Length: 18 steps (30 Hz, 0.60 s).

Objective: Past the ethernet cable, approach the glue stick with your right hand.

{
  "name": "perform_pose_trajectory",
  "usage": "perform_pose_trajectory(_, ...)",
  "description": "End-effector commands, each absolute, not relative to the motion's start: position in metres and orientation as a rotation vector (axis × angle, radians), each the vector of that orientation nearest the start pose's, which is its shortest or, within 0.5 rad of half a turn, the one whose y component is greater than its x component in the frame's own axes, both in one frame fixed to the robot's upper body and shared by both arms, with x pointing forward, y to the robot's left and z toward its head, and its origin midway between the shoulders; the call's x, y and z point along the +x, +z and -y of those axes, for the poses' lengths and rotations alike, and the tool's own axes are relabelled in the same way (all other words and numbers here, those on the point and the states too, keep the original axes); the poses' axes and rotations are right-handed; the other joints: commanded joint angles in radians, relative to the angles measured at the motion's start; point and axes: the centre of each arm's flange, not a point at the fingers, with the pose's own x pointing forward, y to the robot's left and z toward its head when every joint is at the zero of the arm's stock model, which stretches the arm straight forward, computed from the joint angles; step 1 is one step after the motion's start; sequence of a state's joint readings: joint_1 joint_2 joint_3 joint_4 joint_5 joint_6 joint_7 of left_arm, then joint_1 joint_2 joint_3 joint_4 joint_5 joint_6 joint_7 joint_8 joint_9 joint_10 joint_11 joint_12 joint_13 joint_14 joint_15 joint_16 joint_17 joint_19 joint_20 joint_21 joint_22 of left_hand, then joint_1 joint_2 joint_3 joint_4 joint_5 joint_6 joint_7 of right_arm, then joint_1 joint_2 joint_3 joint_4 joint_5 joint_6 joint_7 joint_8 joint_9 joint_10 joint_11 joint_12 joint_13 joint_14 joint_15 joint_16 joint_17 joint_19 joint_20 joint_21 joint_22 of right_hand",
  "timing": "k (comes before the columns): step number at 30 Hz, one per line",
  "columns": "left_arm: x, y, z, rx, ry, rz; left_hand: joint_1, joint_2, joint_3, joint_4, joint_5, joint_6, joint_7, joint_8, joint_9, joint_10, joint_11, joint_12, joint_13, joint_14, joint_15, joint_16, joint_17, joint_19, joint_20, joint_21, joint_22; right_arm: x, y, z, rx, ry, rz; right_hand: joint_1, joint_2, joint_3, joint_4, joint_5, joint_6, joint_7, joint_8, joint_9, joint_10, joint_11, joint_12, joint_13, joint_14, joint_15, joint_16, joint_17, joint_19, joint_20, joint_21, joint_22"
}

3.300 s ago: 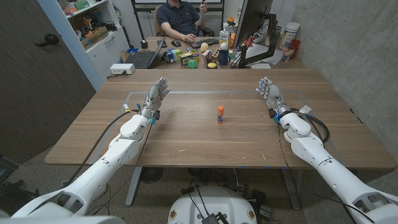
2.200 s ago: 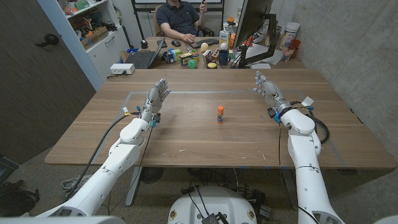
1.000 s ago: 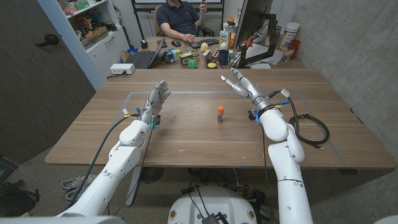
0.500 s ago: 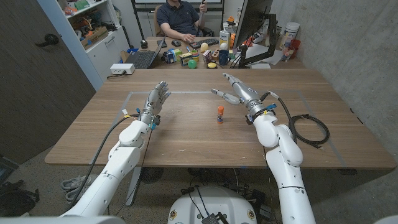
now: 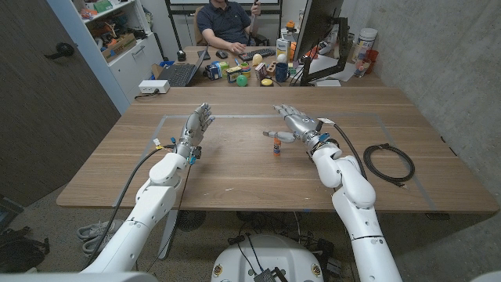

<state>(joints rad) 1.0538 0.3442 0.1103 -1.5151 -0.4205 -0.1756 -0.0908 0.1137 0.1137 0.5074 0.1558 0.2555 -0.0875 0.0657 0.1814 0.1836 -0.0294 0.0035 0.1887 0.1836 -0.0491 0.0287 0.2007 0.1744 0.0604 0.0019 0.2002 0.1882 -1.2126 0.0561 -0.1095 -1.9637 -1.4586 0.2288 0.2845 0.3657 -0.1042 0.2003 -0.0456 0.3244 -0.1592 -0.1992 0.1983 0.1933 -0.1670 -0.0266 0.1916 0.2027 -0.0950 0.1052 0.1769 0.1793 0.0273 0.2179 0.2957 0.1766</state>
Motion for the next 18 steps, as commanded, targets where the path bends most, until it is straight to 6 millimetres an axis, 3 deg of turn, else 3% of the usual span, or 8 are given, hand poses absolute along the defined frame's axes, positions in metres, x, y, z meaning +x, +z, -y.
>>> perform_pose_trajectory(1,0.613,-0.052,-0.283,-0.022,-0.184,0.595,-0.003,0.042,0.008,-0.001,0.0,-0.004,-0.002,0.006,0.002,-0.009,-0.004,0.006,0.004,-0.008,0.0,0.002,0.002,0.008,-0.002,0.003,0.002,0.535,-0.033,0.12,-1.598,-0.071,0.593,0.025,-0.003,-0.003,-0.012,0.006,-0.013,-0.011,-0.003,0.006,-0.018,-0.003,-0.004,0.002,-0.017,0.002,0.0,0.005,-0.008,0.001,-0.007,0.003)
perform_pose_trajectory(10,0.613,-0.054,-0.28,-0.025,-0.187,0.586,-0.003,0.036,0.007,-0.004,0.0,-0.007,-0.002,0.005,0.002,-0.013,-0.004,0.005,0.004,-0.01,-0.001,0.001,0.002,0.007,-0.003,0.003,0.002,0.539,-0.046,0.111,-1.6,0.014,0.577,0.065,-0.017,-0.012,-0.035,0.011,-0.03,-0.018,0.001,0.007,-0.026,-0.011,0.005,0.003,0.002,-0.009,0.011,0.005,0.021,-0.001,-0.008,0.006)
perform_pose_trajectory(16,0.612,-0.056,-0.28,-0.026,-0.184,0.583,-0.003,0.035,0.006,-0.004,0.0,-0.007,-0.002,0.005,0.002,-0.015,-0.003,0.004,0.004,-0.011,0.0,0.001,0.002,0.005,-0.002,0.002,0.002,0.535,-0.046,0.105,-1.579,0.052,0.62,0.127,-0.014,-0.021,-0.06,0.019,-0.031,-0.019,0.012,0.009,-0.01,-0.021,0.023,0.003,0.043,-0.033,0.022,0.004,0.101,-0.003,0.007,0.01)
perform_pose_trajectory(18,0.611,-0.057,-0.28,-0.029,-0.185,0.581,-0.003,0.035,0.006,-0.004,0.0,-0.007,-0.002,0.005,0.002,-0.015,-0.003,0.004,0.004,-0.01,0.001,0.001,0.002,0.005,-0.001,0.002,0.002,0.532,-0.046,0.102,-1.57,0.057,0.644,0.157,-0.008,-0.027,-0.068,0.023,-0.027,-0.02,0.016,0.01,0.001,-0.025,0.031,0.003,0.069,-0.045,0.025,0.003,0.16,-0.005,0.019,0.01)
